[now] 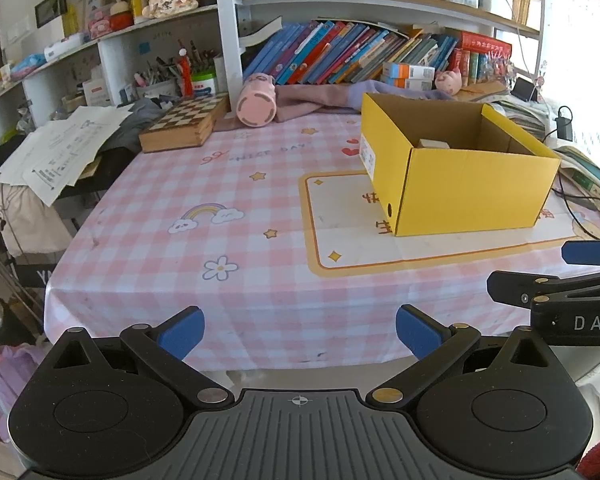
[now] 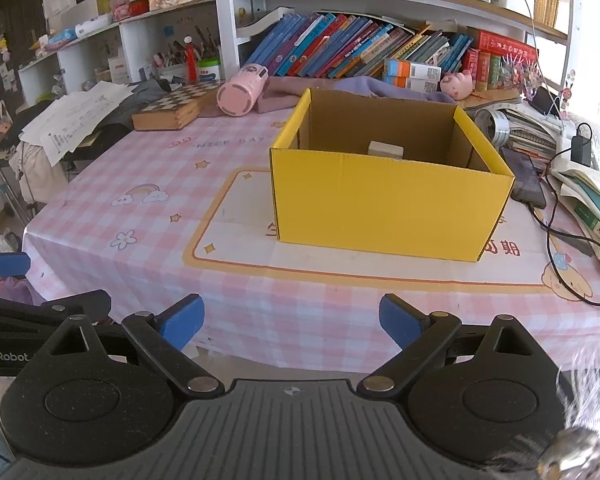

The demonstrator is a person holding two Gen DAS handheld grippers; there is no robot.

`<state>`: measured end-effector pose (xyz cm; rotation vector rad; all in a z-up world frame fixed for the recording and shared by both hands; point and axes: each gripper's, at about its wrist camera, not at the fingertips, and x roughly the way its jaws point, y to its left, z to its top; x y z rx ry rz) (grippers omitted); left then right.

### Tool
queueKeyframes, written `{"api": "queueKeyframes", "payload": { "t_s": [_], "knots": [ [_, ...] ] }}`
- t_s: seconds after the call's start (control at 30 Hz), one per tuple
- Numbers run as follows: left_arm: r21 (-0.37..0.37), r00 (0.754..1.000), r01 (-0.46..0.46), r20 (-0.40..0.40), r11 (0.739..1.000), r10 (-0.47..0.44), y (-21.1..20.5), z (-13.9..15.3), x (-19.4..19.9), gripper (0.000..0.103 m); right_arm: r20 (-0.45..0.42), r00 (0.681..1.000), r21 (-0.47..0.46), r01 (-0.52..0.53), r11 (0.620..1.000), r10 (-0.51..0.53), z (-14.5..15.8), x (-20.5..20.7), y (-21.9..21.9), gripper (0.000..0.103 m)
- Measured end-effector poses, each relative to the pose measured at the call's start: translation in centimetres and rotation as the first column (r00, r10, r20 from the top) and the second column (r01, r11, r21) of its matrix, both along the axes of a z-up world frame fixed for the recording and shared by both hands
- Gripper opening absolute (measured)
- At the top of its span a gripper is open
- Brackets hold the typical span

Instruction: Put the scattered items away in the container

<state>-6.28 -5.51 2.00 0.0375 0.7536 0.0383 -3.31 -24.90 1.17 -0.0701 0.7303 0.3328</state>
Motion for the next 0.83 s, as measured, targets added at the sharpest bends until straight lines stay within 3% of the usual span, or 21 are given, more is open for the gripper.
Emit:
{"api": "queueKeyframes", "payload": {
  "t_s": [0.83],
  "knots": [
    [-0.022, 1.000, -0.010, -0.007, 1.000, 0.010, 0.33, -0.36, 0.11, 0.103, -0.002, 1.000, -0.002, -0.001, 1.000, 0.001, -0.27, -0.09, 0.01, 0.095]
  ]
}}
